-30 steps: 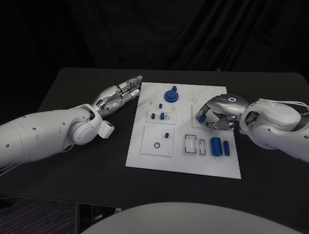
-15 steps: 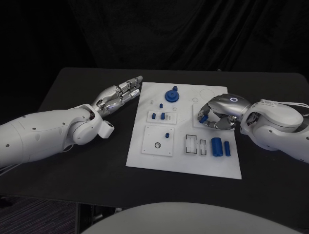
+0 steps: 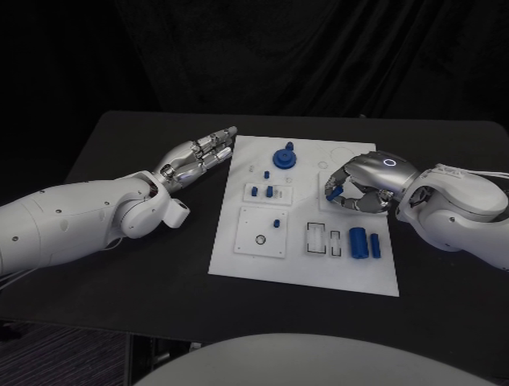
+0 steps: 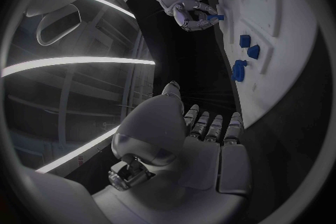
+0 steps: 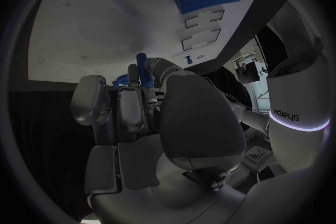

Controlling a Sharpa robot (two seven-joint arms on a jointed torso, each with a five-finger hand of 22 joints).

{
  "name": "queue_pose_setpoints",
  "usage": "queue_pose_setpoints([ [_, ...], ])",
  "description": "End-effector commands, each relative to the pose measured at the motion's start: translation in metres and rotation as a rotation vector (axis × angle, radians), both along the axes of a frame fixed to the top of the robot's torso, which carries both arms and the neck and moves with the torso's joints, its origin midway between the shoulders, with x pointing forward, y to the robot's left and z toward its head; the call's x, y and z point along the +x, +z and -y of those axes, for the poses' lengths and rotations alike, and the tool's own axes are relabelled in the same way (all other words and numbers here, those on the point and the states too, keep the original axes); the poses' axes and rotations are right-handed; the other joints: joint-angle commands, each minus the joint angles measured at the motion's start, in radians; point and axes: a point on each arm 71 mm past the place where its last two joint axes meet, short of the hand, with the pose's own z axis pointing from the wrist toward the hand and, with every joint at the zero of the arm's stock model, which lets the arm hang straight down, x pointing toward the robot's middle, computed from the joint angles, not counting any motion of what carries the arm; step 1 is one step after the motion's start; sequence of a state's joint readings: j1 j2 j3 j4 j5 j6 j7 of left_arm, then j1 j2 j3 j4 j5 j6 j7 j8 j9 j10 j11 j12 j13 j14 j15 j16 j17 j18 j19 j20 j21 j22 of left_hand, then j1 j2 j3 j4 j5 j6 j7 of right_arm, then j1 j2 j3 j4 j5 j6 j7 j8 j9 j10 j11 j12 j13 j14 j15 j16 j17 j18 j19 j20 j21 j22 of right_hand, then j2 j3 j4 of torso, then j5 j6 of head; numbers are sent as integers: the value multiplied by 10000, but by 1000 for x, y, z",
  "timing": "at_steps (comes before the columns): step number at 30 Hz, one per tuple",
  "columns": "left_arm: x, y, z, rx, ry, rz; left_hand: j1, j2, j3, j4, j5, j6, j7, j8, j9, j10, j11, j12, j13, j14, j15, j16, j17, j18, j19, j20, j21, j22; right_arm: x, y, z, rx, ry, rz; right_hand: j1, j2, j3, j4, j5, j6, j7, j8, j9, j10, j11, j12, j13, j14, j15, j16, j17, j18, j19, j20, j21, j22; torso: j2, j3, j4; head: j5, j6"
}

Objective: Assemble the parts on the task board

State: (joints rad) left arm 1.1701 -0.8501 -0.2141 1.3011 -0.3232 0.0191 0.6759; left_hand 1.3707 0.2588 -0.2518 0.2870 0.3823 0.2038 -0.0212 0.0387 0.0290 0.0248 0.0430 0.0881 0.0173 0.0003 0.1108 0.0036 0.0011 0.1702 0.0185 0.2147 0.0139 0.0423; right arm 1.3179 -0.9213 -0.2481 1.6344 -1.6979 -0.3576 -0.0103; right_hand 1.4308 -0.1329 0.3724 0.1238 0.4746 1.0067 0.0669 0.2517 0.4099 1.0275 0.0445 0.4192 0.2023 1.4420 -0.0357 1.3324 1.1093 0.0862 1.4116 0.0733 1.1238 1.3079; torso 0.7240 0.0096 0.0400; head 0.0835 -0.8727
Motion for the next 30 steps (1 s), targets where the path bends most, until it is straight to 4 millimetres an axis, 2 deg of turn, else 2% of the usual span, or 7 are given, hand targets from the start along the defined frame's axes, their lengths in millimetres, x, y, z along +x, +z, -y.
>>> queue_pose_setpoints([
  [1,-1,0,1,-137,-124,41,-12,82,35,9,43,-29,69,51,15,-11,-71,21,7,-3,73,-36,-11,48,32,69,32,15,-1,11,-1,330,-7,499,-6,24,-2,-84,-30,17,101,72,47,70,-4,31,21,-22,-55,-1,-2,2,-28,-64,32,1495,-8,4,2,27,1],
  [8,-1,0,1,-113,-101,20,-6,85,37,9,47,-1,112,61,18,-11,-90,23,8,-3,74,-36,-11,50,35,72,34,17,-9,31,-8,517,277,744,-28,7,6,-91,-23,-18,286,177,175,-2,18,-28,20,-31,-44,-20,-18,0,-40,-60,23,1493,-8,-6,8,85,1],
  [14,-1,0,1,-107,-98,18,-4,87,38,10,47,18,136,67,20,-9,-95,29,9,-3,74,-36,-11,50,36,74,35,19,-21,39,-21,625,706,677,-35,-1,12,-90,-22,-30,331,191,197,-14,30,-44,18,-23,-30,-3,20,-8,-31,-56,58,1502,-10,-29,10,144,1],
  [26,1,0,4,-153,-158,70,2,100,44,11,52,64,217,84,26,-7,-99,33,10,-3,71,-36,-11,53,36,77,35,16,-34,30,-81,-391,2529,629,-38,-36,56,-105,-14,-131,374,159,216,-75,82,-120,-2,-16,-14,9,39,-12,-32,-30,75,1507,-12,-27,16,106,1],
  [28,1,0,5,-213,-192,138,59,21,29,-28,100,147,364,114,35,16,-86,82,19,-3,72,-36,-11,63,66,84,56,55,-34,26,-90,-538,2721,539,-45,-44,57,-104,-15,-139,379,152,216,-77,84,-126,-3,-27,-15,-9,7,-5,-46,-31,40,1498,-18,-28,10,137,1],
  [29,1,1,5,-259,-206,200,169,-126,8,-69,237,320,483,172,54,76,-104,176,35,-3,62,-36,-11,79,119,94,92,111,-34,22,-98,-640,2858,453,-50,-58,67,-108,-13,-160,385,132,214,-89,88,-146,-8,-50,-21,-42,-50,7,-68,-33,-10,1486,-12,-13,-2,157,1],
  [30,1,1,5,-280,-210,233,198,-152,8,-71,289,361,502,186,58,91,-106,197,38,-3,54,-36,-11,82,129,95,99,120,-35,20,-101,-702,2938,414,-52,-66,79,-111,-11,-177,389,115,212,-100,92,-164,-14,-67,-20,-63,-82,14,-87,-33,-49,1476,-9,-10,-5,165,1],
])
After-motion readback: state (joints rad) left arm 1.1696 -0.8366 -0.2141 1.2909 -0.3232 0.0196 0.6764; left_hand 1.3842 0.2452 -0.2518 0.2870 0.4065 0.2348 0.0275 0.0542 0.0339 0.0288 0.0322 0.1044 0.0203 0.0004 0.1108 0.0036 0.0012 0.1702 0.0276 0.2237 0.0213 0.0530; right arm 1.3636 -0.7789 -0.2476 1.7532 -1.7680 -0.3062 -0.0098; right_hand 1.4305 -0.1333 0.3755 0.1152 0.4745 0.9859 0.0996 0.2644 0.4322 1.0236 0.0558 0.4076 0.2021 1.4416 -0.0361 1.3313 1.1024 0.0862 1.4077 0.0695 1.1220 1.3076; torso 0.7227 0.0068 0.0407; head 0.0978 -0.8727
